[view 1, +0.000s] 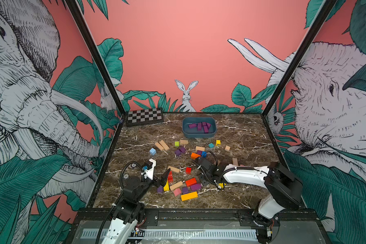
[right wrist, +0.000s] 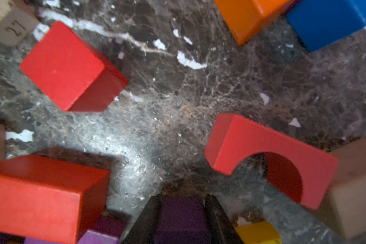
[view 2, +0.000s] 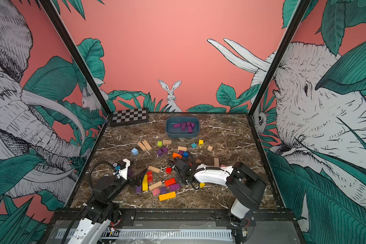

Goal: Pick purple bricks into the storage bin
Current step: Pick up the building block from the center of the board, then place the building block in the storage box.

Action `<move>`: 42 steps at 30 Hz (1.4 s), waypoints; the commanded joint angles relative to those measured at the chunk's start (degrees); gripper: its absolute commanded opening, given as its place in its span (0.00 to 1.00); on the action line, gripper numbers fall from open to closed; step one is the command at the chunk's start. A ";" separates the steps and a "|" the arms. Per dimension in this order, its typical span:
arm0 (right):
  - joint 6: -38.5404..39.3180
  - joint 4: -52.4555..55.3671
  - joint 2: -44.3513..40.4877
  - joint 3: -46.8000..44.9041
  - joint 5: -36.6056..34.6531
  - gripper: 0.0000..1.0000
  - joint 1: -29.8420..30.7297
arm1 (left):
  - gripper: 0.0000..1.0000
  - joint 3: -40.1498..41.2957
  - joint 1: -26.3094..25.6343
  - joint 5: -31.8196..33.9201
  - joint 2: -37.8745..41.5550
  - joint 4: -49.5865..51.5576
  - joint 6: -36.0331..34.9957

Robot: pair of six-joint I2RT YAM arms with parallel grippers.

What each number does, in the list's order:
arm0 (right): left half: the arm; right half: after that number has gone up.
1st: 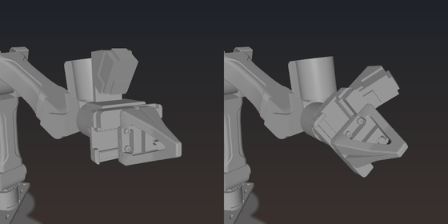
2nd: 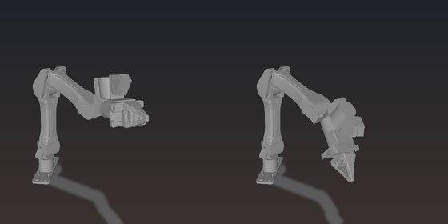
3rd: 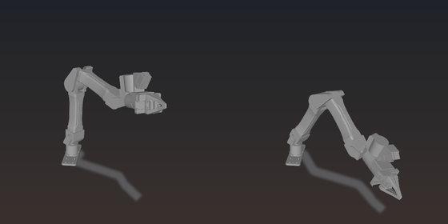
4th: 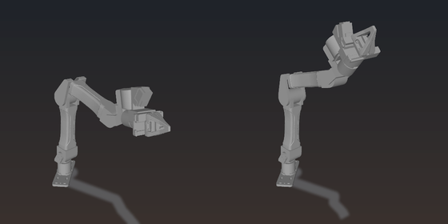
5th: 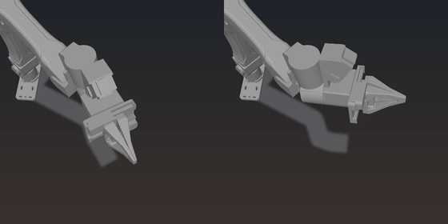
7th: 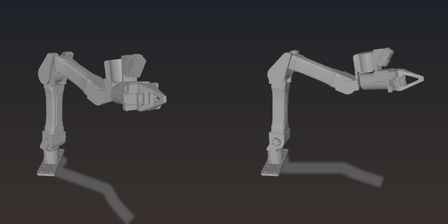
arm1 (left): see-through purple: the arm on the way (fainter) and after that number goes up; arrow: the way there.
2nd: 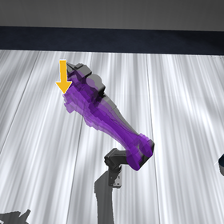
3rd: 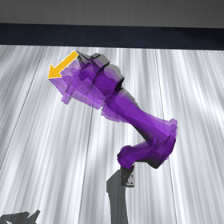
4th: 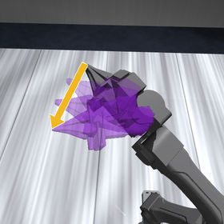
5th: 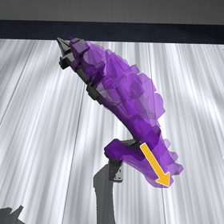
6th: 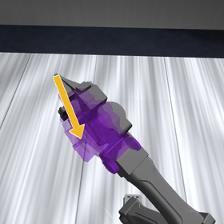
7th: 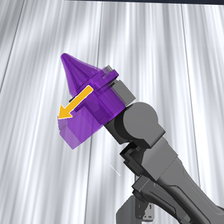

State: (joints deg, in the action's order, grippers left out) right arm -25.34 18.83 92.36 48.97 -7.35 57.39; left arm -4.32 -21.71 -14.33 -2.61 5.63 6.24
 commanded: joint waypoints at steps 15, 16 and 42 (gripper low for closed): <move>12.58 0.60 -6.70 13.15 -2.23 0.28 -13.74 | 0.99 0.71 -0.17 0.26 -0.46 -1.50 0.26; 14.07 0.73 -5.01 15.93 -1.97 0.28 -15.15 | 0.99 0.71 -0.13 0.24 -0.48 -1.50 0.28; 23.54 -1.78 45.09 71.59 7.61 0.27 -23.77 | 0.99 0.69 -0.16 0.53 -0.34 -1.31 0.11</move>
State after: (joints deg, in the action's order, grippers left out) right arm -2.74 19.11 135.66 117.54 -1.37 33.69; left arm -4.29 -21.71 -14.02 -2.72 5.65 6.26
